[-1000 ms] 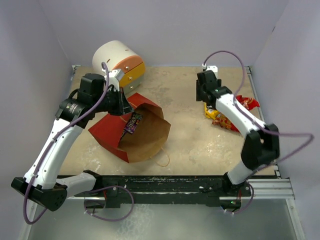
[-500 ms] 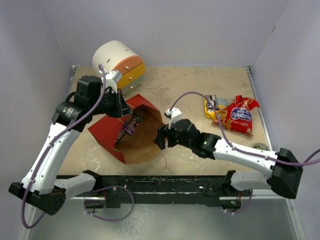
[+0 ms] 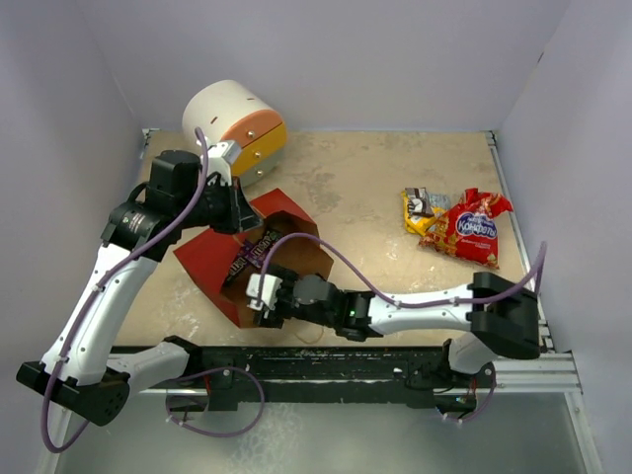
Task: Take the snacks out of the paper bag
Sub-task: Take out the snack from the paper bag.
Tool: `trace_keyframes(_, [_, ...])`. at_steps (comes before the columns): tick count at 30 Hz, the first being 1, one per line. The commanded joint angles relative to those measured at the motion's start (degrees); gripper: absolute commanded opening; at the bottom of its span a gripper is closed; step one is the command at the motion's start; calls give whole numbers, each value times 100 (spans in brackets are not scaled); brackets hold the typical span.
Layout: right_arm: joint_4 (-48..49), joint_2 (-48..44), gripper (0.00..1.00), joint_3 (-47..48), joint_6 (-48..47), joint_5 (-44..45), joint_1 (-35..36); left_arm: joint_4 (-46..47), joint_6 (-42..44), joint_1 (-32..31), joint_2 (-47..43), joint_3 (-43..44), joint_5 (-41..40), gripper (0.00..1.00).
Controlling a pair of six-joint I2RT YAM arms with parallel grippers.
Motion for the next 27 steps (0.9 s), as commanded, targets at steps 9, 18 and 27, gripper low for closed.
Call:
trace_keyframes(9, [2104,1882,70,685,-1061,233,-643,30,97,8,-42,245,169,0])
trace_keyframes(18, [2874,2883,76,1154,-578,270,-1070,-67,238,4,37,521,229,0])
trace_keyframes(27, [2500,3703,76,1880,-555,589,-1248,-276,463,10,49,747,211,0])
